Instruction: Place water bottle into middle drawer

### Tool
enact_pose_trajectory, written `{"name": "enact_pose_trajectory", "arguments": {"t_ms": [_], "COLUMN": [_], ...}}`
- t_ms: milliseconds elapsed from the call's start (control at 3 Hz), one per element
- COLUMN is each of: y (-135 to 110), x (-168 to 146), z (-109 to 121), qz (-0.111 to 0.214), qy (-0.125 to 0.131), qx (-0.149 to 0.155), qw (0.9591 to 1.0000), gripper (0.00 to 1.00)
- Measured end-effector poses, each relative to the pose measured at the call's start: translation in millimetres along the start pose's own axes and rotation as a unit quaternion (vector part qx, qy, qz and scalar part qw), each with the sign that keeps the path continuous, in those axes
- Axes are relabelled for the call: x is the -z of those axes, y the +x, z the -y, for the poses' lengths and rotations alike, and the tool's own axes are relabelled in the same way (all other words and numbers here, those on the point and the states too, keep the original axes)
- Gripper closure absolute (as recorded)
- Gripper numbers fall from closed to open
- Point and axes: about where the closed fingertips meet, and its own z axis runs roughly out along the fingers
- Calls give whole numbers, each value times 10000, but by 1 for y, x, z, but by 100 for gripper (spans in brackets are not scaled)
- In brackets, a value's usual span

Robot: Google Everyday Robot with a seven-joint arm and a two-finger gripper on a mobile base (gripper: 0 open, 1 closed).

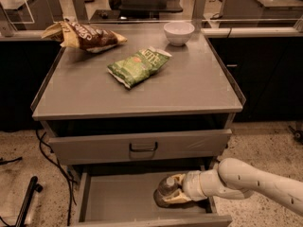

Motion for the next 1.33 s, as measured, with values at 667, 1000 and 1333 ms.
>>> {"name": "enact_pose_trajectory", "arguments": {"t_ms": [667,1000,1333], "y": [23,30,35], "x": [-17,-24,-27], "z": [3,6,8], "qz": [56,51,30], "qy": [-60,-71,-86], "qx": [-244,-314,-379], "qw": [9997,9995,9992], "gripper": [100,100,100]}}
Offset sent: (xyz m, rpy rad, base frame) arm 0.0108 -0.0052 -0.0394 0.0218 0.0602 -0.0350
